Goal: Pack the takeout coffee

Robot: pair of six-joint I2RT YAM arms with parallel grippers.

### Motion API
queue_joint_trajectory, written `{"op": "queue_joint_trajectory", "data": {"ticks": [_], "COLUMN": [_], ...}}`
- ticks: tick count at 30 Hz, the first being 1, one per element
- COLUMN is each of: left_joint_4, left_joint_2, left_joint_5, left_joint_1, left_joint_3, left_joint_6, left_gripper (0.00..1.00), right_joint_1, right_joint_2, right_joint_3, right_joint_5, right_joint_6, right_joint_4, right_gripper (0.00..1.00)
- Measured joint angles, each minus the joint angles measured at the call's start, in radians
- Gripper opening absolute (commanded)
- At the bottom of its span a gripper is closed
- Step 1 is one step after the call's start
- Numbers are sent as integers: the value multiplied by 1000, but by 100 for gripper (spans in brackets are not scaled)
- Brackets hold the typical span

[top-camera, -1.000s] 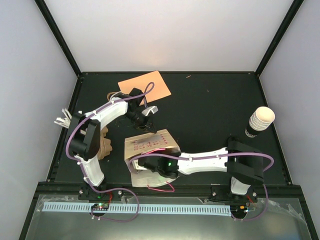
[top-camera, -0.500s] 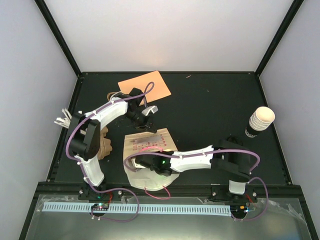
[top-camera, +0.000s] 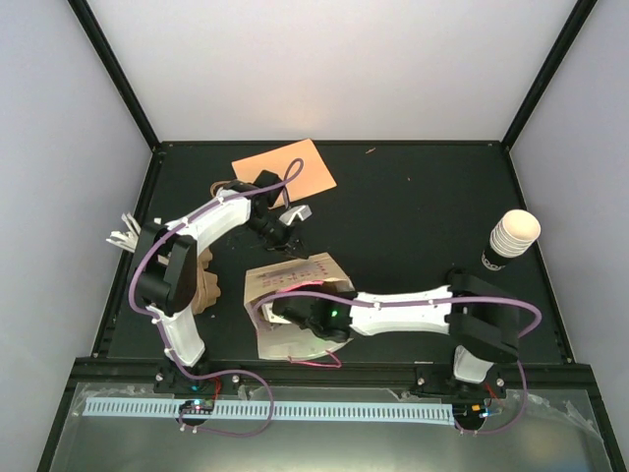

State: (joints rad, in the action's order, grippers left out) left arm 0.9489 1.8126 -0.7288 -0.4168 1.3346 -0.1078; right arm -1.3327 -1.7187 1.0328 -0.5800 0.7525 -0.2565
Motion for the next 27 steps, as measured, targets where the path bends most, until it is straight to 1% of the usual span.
{"op": "queue_joint_trajectory", "data": {"ticks": [4,9,11,16,17,20,22,25,26,27], "left_joint_4": [2,-1,-3,-5,-7,-5,-3,-11,-14,-18], "left_joint_2": [2,2,2,14,21,23,23,6,-6,-23], "left_joint_5": [0,-8,-16,-34,-35,-22,13,61,79,100], "left_joint_1": [0,0,-3,-42,-56,-71,-60,15,51,89], "left_joint_3": [23,37,37,45,51,72,111,186,214,243], "left_joint_6": [-3,-10,-14,-19,-20,-25,-45,-71,-85,-92], "left_gripper": [8,16,17,18,20,35,44,59,68,74], "right_joint_1": [0,6,9,27,35,68,95,135,147,159], "right_joint_2": [89,150,165,187,188,188,186,172,164,152], "right_joint_3": [26,183,246,333,347,382,408,459,476,494], "right_joint_5": [20,135,178,236,245,256,263,272,274,275], "right_joint_6": [-4,-46,-70,-124,-130,-141,-144,-146,-146,-146], "right_joint_4": [-101,-338,-439,-623,-650,-698,-719,-731,-731,-732], "right_gripper": [1,1,1,1,1,1,1,1,1,1]}}
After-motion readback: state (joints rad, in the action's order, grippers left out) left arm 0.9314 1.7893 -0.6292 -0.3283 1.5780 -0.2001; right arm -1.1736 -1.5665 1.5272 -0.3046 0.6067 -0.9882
